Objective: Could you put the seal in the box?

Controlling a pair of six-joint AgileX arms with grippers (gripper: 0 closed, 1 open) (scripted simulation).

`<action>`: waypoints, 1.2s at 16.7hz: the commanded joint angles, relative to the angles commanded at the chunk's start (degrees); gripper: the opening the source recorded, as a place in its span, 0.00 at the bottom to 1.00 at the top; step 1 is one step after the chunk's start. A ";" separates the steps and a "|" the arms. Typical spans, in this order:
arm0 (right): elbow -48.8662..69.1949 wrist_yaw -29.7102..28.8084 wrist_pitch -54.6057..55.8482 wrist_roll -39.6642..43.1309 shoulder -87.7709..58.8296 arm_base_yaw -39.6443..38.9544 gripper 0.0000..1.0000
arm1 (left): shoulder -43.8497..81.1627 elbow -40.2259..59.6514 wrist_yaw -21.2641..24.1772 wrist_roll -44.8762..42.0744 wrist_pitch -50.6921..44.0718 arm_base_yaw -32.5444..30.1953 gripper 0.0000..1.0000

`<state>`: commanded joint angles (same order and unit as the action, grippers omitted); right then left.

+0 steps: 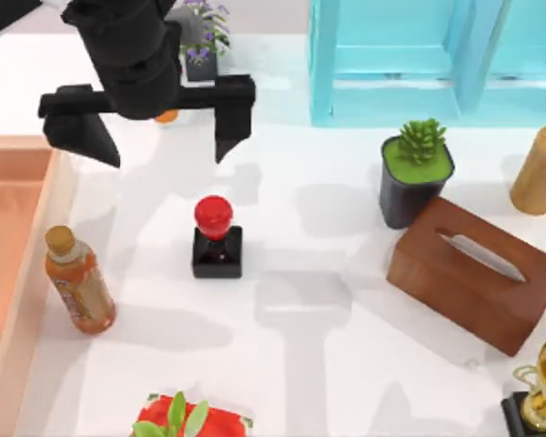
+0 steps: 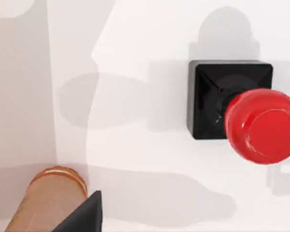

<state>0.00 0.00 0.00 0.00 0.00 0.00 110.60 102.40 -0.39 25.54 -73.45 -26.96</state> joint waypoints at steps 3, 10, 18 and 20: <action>0.00 0.00 0.00 0.00 0.00 0.00 1.00 | 8.73 8.77 0.18 2.41 -6.45 -2.47 1.00; 0.00 0.00 0.00 0.00 0.00 0.00 1.00 | 13.08 13.95 0.54 3.66 -9.23 -3.89 1.00; 0.00 0.00 0.00 0.00 0.00 0.00 1.00 | 13.71 4.92 0.55 3.43 0.53 -3.66 1.00; 0.00 0.00 0.00 0.00 0.00 0.00 1.00 | 14.27 -0.31 0.56 3.43 6.70 -3.68 1.00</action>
<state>0.00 0.00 0.00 0.00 0.00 0.00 124.87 102.09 0.16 28.97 -66.74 -30.64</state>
